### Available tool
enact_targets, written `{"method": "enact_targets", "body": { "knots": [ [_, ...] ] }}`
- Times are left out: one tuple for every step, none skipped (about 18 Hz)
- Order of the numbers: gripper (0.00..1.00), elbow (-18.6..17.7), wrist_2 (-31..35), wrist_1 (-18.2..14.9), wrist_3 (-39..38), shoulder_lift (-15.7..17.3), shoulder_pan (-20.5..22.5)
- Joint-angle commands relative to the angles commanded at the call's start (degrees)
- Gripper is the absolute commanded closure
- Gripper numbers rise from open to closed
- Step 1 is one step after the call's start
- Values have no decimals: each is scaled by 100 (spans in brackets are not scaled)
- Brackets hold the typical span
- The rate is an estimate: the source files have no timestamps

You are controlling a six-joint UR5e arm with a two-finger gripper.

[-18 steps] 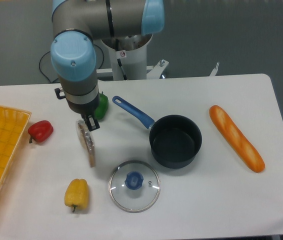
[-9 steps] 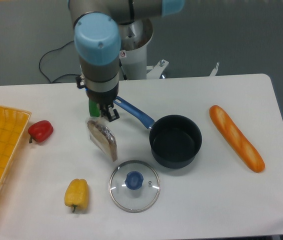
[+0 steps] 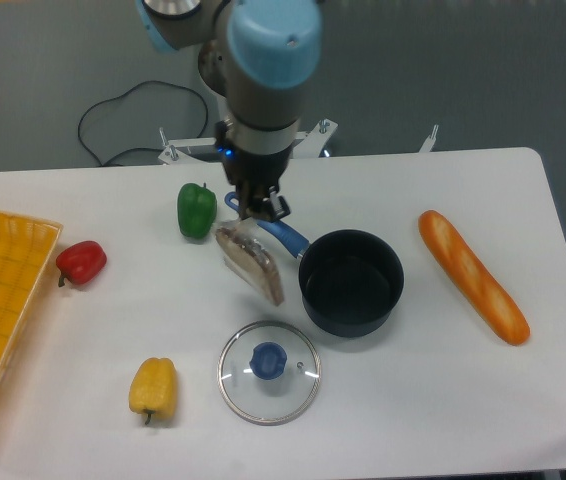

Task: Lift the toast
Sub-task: 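Raise the held toast slice up toward the saucepan handle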

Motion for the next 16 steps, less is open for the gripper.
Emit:
{"method": "enact_targets", "body": {
  "knots": [
    [100, 0, 0, -61, 123, 9, 62],
    [100, 0, 17, -114, 229, 9, 88],
    [100, -9, 18, -149, 317, 44, 141],
    [100, -52, 18, -158, 396, 88, 167],
    [100, -96, 26, -158, 440, 105, 168],
    [100, -114, 35, -158, 476, 114, 202],
    [100, -114, 35, -167, 528, 114, 238],
    [100, -114, 44, -167, 598, 123, 238],
    [100, -123, 44, -185, 669, 149, 281],
    [100, -123, 44, -220, 713, 176, 317],
    [100, -123, 44, -220, 739, 176, 326],
    [100, -123, 53, -220, 748, 176, 326],
    [100, -132, 53, -220, 748, 176, 326],
    [100, -132, 44, -220, 748, 185, 326],
    [100, -167, 53, -220, 748, 193, 335],
    [100, -184, 53, -220, 757, 202, 369]
  ]
}}
